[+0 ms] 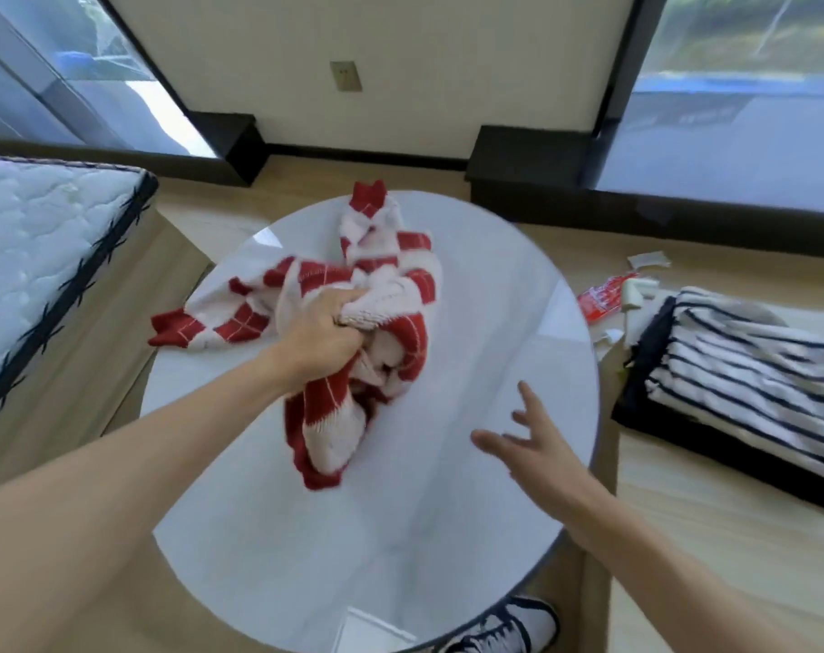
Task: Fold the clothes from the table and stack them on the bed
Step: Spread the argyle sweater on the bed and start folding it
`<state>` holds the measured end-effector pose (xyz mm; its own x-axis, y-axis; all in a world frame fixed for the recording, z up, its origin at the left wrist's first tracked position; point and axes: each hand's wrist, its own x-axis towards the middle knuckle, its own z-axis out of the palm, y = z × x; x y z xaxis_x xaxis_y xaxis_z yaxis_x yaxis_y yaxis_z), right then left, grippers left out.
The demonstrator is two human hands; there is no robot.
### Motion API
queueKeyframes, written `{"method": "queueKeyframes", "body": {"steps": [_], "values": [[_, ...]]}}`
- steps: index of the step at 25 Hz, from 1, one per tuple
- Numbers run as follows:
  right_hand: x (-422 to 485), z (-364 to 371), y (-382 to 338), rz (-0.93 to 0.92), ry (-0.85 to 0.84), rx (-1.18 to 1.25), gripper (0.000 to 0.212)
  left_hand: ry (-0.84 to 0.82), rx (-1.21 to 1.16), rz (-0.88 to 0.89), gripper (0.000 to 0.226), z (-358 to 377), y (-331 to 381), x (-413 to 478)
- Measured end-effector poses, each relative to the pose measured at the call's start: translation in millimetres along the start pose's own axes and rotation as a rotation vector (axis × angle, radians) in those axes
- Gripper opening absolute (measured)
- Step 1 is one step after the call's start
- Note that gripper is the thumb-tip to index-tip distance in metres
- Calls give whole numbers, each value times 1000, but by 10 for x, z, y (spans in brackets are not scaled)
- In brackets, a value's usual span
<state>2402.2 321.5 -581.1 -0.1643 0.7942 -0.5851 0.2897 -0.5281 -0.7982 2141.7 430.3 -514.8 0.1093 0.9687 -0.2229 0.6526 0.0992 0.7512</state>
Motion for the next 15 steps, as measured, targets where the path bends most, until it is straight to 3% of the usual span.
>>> {"method": "queueKeyframes", "body": {"steps": [2,4,6,8,11,13,15], "values": [[-442,-164,-356,-117,36,-91,116,-119,-126,60,30,-100,712,-346],[-961,-315,-792,-307,137,-334,115,-288,-230,160,26,-272,1460,-737],[-1615,-489,-1200,-423,238,-502,89,-460,-332,340,22,-462,2230,-1147],[-2426,-743,-1624,-399,333,-461,62,-551,-422,455,18,-705,2962,-1529],[-3742,-1161,-2208,-401,515,-394,59,-544,-509,578,25,-1128,3972,-1980],[-4756,-1395,-2636,-372,694,-382,57,-527,-556,623,15,-1354,4645,-2263],[-5548,-1583,-3082,-341,901,-425,56,-488,-482,731,27,-1528,5281,-2397]]}}
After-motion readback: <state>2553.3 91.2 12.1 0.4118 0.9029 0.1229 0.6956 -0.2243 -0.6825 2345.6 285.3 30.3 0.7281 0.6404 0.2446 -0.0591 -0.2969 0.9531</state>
